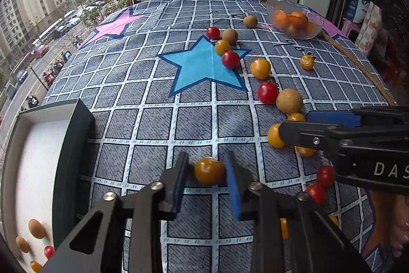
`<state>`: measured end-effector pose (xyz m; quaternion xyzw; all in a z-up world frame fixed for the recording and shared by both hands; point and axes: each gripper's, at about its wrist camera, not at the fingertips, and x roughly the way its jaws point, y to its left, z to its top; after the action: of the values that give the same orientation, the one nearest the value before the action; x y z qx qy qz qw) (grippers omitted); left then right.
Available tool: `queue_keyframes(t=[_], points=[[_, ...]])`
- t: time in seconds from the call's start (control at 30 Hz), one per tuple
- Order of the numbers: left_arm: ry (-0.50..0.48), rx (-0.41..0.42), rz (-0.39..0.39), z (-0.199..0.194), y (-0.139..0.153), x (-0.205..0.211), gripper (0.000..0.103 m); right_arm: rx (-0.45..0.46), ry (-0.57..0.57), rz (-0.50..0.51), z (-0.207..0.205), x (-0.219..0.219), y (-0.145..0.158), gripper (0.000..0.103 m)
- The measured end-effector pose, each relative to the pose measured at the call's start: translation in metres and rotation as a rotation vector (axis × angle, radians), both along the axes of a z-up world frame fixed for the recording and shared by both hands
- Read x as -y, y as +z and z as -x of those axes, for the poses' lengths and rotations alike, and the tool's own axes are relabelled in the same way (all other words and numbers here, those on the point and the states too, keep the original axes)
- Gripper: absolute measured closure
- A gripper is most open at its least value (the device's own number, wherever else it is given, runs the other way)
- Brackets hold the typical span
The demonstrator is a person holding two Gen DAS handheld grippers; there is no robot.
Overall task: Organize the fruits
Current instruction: 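Grasp a yellow cherry tomato with the left gripper while the right grasps a brown fruit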
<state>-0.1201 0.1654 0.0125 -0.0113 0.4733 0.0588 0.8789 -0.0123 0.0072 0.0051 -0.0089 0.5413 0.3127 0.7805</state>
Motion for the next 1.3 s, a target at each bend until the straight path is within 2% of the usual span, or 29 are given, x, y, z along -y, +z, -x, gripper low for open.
queue_keyframes(t=[0.1,0.27,0.37,0.53,0.67,0.83,0.9,0.93,0.97,1.0,1.3], points=[[-0.001,-0.001,-0.008,0.004,0.0,0.0,0.079,-0.028,0.01,-0.024,0.003,0.001,-0.001,0.062],[0.018,-0.002,0.018,0.015,0.0,-0.01,0.079,0.031,-0.006,0.009,0.015,0.017,0.001,0.062],[0.021,0.0,0.017,0.016,0.0,-0.012,0.079,0.015,-0.008,-0.007,0.011,0.024,0.001,0.062],[0.027,0.002,0.009,0.018,0.0,-0.012,0.079,0.01,0.003,-0.009,0.005,0.007,0.001,0.062],[0.033,0.001,0.021,0.018,0.0,-0.015,0.079,0.013,-0.054,-0.038,-0.004,0.008,0.007,0.062],[0.037,0.006,0.021,0.018,0.0,-0.015,0.079,0.013,-0.052,0.012,-0.017,-0.005,-0.001,0.063],[0.038,0.008,0.022,0.018,-0.001,-0.015,0.079,0.04,-0.054,0.031,-0.019,-0.01,-0.001,0.063],[0.038,0.01,0.022,0.018,-0.001,-0.015,0.079,0.041,-0.055,0.042,-0.02,-0.013,-0.001,0.066],[0.037,0.011,0.021,0.018,-0.001,-0.015,0.079,0.048,-0.057,0.059,-0.019,-0.014,-0.001,0.074],[0.035,0.013,0.021,0.019,-0.001,-0.015,0.079,0.052,-0.056,0.061,-0.019,-0.014,-0.001,0.074],[0.033,0.022,0.078,0.032,0.003,-0.016,0.079,0.034,-0.082,-0.009,-0.003,0.018,0.008,0.074]])
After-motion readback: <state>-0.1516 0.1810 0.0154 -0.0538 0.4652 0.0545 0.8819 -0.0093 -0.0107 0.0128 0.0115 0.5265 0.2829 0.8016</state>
